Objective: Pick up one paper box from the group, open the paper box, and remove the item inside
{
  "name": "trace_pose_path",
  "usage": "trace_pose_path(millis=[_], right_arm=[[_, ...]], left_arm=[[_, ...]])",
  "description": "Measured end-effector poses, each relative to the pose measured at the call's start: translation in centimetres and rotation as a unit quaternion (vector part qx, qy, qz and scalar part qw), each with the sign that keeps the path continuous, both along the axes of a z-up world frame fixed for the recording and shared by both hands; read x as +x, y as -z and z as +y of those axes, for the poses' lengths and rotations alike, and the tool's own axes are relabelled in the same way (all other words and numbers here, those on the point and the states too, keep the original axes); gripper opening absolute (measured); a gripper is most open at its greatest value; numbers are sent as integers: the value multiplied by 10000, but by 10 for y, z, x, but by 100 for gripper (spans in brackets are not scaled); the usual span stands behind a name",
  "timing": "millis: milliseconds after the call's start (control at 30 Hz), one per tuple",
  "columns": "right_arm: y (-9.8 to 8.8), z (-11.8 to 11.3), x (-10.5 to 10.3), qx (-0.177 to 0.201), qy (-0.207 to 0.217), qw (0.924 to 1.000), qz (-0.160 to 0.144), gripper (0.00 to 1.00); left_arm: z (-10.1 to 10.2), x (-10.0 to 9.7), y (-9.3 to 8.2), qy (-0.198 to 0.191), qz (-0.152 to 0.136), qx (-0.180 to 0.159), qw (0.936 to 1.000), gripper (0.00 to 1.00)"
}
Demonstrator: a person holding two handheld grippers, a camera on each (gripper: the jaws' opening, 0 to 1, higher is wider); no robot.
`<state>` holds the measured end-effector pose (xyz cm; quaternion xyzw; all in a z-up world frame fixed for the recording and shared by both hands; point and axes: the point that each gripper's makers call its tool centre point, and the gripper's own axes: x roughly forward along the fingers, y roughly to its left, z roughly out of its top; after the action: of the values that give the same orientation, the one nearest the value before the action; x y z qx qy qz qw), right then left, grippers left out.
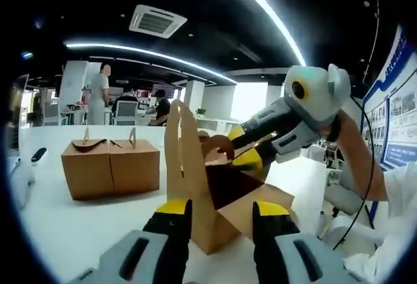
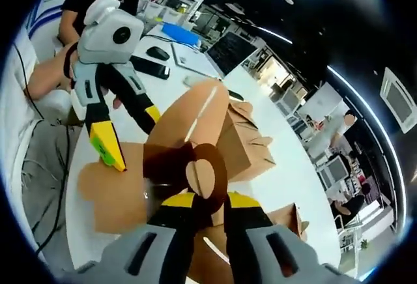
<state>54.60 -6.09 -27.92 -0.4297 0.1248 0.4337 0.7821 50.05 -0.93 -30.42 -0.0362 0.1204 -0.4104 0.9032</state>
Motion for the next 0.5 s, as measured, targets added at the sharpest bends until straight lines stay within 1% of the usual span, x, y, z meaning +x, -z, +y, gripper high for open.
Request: trace_pose_path(millis=[100, 233, 400, 500], right_arm=[[-2, 0, -1, 0, -41, 10000, -5, 7], [-2, 1, -1, -9, -95, 10000, 18, 5], [-7, 1, -1, 141, -76, 9997, 179, 5], [-9, 2, 0, 138, -80, 9994, 306, 5]], left_arm=[[0, 0, 0, 3, -1, 3, 10000, 39], [0, 1, 0, 6, 0, 10, 10000, 39], [0, 0, 2, 4, 13, 15, 10000, 39], [0, 0, 2, 16, 21, 15, 10000, 39]])
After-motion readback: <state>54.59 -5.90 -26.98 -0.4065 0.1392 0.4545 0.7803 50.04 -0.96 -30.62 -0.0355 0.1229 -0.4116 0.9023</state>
